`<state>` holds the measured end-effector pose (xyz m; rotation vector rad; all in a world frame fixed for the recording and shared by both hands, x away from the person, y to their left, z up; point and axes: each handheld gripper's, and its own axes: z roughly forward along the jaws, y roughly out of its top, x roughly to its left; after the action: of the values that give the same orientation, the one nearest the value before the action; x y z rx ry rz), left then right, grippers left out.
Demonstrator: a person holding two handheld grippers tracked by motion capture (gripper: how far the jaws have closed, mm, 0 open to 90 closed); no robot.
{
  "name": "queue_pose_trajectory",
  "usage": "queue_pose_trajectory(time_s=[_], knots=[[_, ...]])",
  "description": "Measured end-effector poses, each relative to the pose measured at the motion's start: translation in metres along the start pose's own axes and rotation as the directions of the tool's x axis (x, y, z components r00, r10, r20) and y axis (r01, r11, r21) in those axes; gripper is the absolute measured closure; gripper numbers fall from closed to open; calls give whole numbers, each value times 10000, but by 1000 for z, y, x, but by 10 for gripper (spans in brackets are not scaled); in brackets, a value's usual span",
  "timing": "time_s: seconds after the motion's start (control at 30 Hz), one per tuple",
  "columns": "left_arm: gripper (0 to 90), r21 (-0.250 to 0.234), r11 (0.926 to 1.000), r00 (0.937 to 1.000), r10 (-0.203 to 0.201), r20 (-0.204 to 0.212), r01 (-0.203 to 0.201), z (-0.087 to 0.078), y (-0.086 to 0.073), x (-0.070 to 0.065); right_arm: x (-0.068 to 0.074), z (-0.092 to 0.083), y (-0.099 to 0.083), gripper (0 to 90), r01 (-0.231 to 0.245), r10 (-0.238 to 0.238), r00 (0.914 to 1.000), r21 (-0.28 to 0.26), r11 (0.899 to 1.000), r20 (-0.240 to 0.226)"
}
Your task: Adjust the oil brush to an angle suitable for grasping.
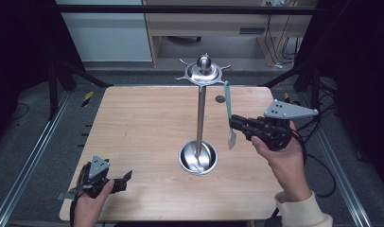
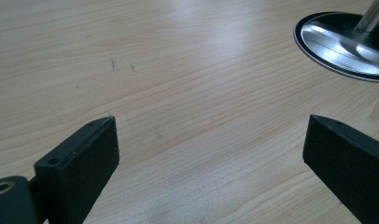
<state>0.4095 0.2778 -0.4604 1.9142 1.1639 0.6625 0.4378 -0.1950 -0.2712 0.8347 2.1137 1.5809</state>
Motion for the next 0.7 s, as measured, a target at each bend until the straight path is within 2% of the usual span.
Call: queue_pose_trajectory(time_s=[0.7], knots=[[32, 4, 10000, 10000, -24, -28, 24, 0, 0, 1, 0, 4, 0, 821, -7, 7, 10000, -36, 10000, 64]])
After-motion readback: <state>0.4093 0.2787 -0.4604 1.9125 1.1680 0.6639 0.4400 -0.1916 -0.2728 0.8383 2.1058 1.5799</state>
